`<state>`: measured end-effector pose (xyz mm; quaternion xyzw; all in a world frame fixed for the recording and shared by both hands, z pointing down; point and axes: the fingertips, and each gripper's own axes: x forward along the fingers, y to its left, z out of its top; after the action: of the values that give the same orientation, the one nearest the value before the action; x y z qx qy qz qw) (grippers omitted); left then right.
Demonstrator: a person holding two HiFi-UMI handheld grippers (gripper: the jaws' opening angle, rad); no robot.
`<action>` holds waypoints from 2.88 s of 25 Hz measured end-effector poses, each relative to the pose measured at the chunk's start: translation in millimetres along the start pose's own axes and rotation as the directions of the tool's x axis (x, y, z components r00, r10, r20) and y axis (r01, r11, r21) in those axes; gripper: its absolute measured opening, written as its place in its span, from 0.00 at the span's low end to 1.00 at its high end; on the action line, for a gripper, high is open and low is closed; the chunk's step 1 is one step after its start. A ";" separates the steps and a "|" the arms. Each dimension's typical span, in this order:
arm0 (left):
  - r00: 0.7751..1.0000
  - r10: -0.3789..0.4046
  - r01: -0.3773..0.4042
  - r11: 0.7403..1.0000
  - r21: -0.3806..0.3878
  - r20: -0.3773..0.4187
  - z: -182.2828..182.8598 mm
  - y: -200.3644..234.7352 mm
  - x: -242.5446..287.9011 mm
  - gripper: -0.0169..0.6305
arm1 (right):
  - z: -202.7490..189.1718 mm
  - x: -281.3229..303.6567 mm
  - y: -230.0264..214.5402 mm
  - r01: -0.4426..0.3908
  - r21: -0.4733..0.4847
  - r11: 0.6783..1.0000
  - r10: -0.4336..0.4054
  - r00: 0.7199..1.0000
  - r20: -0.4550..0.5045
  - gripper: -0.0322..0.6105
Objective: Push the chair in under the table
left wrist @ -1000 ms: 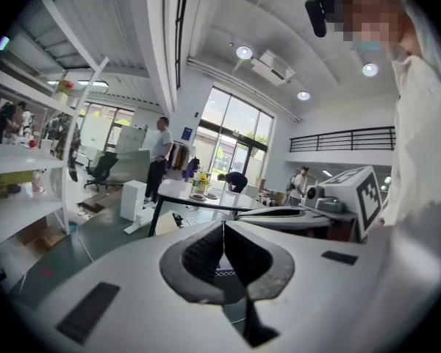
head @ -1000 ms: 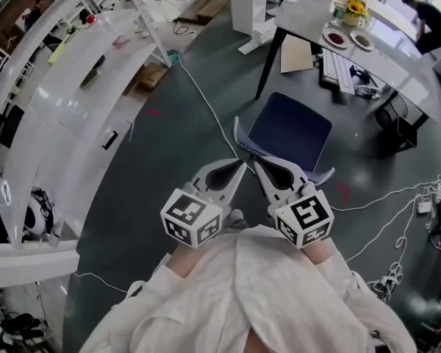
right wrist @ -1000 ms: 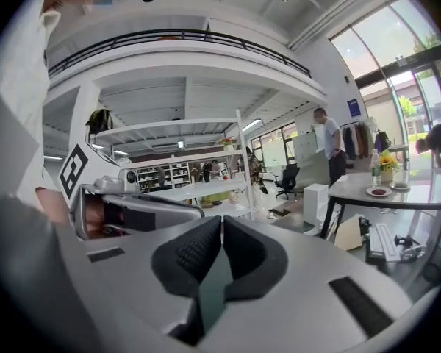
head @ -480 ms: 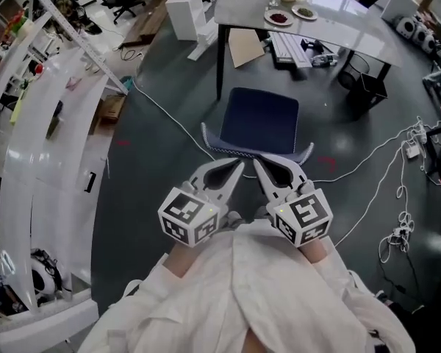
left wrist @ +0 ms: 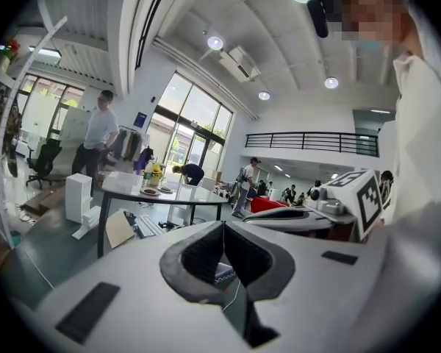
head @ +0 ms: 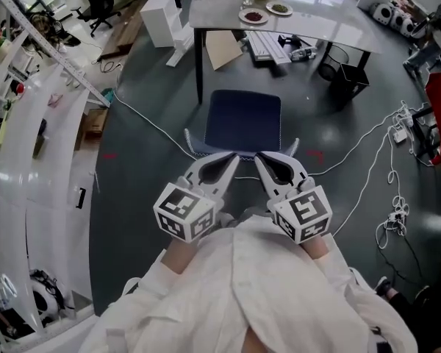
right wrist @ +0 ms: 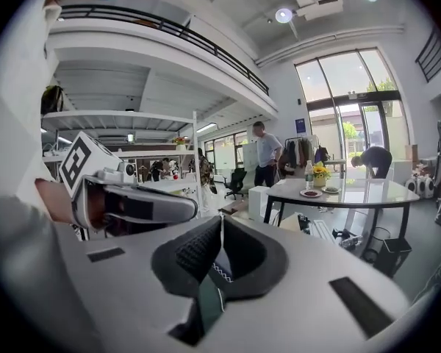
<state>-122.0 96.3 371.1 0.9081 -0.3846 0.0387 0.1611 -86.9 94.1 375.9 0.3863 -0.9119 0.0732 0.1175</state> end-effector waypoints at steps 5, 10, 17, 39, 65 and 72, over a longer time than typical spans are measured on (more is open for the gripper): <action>1.000 0.007 -0.007 1.000 -0.019 -0.017 -2.4 1.4 11.0 0.05 | -1.6 -1.1 -9.7 -0.010 -0.013 1.000 0.009 1.000 -0.021 0.10; 0.999 0.018 -0.020 1.000 -0.024 -0.047 -8.0 2.5 23.2 0.05 | 0.1 -2.9 -23.7 -0.017 -0.010 1.000 0.017 0.999 -0.034 0.10; 0.997 0.047 -0.048 0.999 -0.024 -0.058 -8.1 3.0 33.9 0.05 | -1.0 -4.7 -39.6 -0.027 -0.003 1.000 0.027 0.999 -0.042 0.10; 0.972 0.012 0.005 0.998 0.070 -0.234 -46.4 15.7 47.1 0.05 | -38.2 6.6 -44.0 -0.066 0.042 0.997 0.071 0.988 -0.134 0.10; 0.900 0.103 0.043 0.945 0.323 -0.422 -106.3 65.9 44.0 0.06 | -97.5 38.7 -32.2 -0.066 -0.049 0.997 0.047 0.945 -0.324 0.11; 0.862 0.116 0.076 0.933 0.352 -0.493 -125.1 76.4 43.8 0.23 | -112.4 47.3 -41.5 -0.059 -0.128 0.990 0.007 0.928 -0.372 0.28</action>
<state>-138.9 56.7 517.9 0.8757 -0.3247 0.3466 0.0871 -71.1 58.2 498.6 0.3410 -0.8826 0.0842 0.3125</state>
